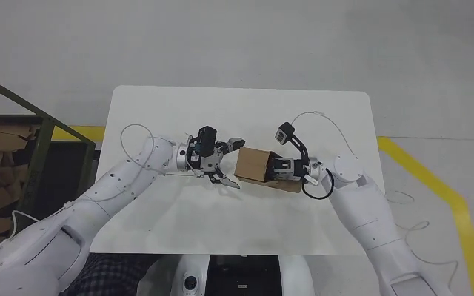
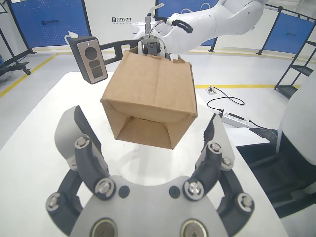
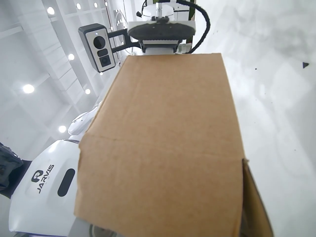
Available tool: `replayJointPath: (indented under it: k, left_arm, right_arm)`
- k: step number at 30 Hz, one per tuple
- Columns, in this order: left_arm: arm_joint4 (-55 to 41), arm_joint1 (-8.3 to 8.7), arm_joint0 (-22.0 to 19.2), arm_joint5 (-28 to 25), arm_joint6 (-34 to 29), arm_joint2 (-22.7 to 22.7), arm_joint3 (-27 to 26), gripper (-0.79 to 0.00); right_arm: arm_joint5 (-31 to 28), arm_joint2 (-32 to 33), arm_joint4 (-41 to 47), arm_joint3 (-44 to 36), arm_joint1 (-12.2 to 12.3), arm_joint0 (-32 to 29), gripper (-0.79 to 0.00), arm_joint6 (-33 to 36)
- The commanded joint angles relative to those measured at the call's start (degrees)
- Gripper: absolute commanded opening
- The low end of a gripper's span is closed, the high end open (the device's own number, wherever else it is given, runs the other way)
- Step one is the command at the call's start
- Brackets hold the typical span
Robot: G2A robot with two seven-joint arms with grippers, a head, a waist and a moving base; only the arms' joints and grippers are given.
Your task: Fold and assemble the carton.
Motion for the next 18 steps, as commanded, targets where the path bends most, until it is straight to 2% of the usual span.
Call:
replayJointPath:
  k: [1,6,18]
  left_arm:
    - [-0.8,0.36,-0.8,0.0,0.0,1.2,-0.4,0.000]
    - [-1.3,0.78,-2.7,0.0,0.0,3.8,-0.5,0.000]
    - [-3.0,0.13,-5.3,0.0,0.0,7.8,0.3,0.000]
  right_arm:
    - [-0.2,-0.5,0.5,0.6,-0.1,0.2,-0.785,0.0]
    - [-0.9,-1.7,2.4,2.2,-0.4,0.9,-0.785,0.5]
    - [-2.6,-3.3,4.4,3.7,-0.8,1.7,-0.785,1.1]
